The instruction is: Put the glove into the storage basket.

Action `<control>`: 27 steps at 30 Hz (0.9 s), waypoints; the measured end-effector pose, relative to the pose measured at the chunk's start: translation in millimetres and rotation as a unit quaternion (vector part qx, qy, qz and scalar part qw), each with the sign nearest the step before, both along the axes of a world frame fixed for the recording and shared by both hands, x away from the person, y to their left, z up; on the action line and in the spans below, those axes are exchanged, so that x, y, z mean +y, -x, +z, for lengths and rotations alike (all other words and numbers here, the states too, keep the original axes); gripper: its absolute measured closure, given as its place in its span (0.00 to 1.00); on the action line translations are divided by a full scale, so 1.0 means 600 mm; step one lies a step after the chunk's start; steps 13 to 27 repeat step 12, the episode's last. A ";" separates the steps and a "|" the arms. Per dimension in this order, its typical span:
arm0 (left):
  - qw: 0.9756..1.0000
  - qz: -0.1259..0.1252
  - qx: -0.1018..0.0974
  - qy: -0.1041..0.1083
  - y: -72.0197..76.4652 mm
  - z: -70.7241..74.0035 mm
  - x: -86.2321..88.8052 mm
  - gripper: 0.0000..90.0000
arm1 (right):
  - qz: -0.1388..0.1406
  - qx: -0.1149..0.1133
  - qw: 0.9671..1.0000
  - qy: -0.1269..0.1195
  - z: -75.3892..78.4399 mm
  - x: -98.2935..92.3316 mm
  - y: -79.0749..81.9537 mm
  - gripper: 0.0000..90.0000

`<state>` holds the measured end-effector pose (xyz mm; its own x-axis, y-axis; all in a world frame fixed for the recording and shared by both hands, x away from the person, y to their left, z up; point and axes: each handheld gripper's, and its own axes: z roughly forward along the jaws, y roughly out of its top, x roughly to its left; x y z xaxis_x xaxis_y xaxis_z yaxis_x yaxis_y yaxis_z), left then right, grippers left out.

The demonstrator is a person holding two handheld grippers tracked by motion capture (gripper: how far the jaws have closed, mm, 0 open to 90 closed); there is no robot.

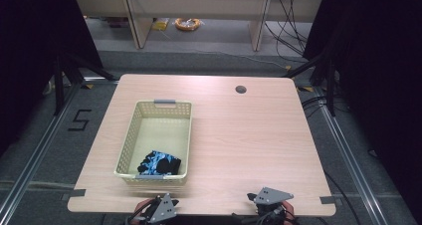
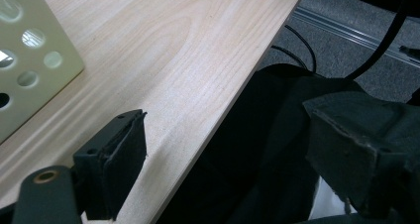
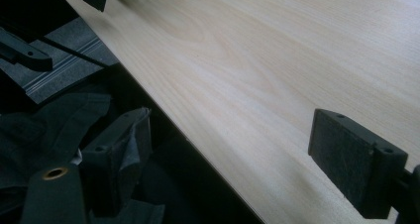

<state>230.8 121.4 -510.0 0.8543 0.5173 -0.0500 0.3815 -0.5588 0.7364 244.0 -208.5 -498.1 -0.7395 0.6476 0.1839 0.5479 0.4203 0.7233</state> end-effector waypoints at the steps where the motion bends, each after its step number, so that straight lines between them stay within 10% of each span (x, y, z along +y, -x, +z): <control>1: 1.000 -0.003 -0.004 -0.001 -0.001 0.000 0.000 0.17 | 0.004 0.006 1.000 0.000 0.000 0.000 -0.001 0.20; 27: 1.000 0.001 -0.002 0.006 0.000 0.000 -0.001 0.17 | 0.007 0.001 1.000 -0.002 0.000 -0.001 -0.003 0.20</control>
